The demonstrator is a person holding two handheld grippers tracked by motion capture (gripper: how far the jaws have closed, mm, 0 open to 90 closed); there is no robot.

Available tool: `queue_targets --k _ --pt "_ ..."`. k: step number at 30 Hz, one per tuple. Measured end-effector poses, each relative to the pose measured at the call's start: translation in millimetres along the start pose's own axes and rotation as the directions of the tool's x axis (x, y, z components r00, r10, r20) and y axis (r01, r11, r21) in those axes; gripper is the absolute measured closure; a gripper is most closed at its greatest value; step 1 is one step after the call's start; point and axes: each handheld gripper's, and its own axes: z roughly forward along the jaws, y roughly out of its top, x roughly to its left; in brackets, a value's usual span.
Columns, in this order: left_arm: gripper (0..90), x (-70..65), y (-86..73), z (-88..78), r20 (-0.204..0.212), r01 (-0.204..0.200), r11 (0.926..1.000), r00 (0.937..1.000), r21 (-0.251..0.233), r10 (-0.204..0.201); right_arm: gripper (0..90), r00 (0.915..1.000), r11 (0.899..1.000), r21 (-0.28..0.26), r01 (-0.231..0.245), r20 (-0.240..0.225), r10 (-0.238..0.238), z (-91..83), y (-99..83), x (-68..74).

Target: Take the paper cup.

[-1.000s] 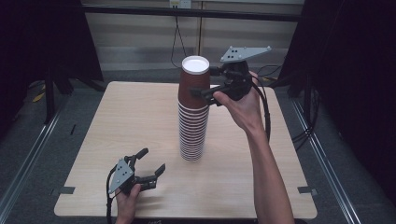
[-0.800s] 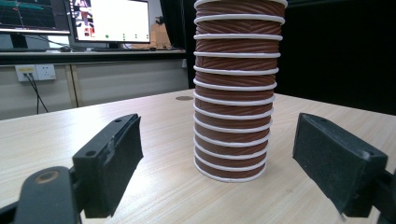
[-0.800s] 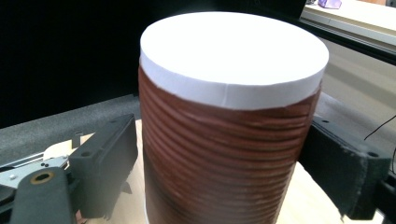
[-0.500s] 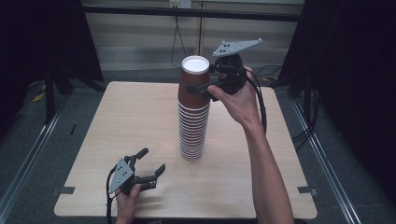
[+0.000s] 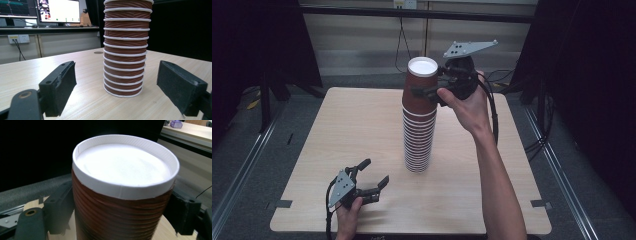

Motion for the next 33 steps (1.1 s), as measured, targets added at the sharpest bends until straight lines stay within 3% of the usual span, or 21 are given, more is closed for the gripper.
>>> queue_targets --k 17,33 --pt "15.5 0.0 0.0 0.0 0.001 0.0 1.0 1.0 0.0 0.0 19.7 0.9997 0.996 -0.087 -0.022 -0.007 0.022 -10.5 8.2 -1.4" --pt "15.5 0.0 0.0 0.0 0.001 0.0 1.0 1.0 0.0 0.0 20.1 0.9988 0.98 -0.191 -0.049 -0.013 0.048 -22.4 11.0 -3.4"
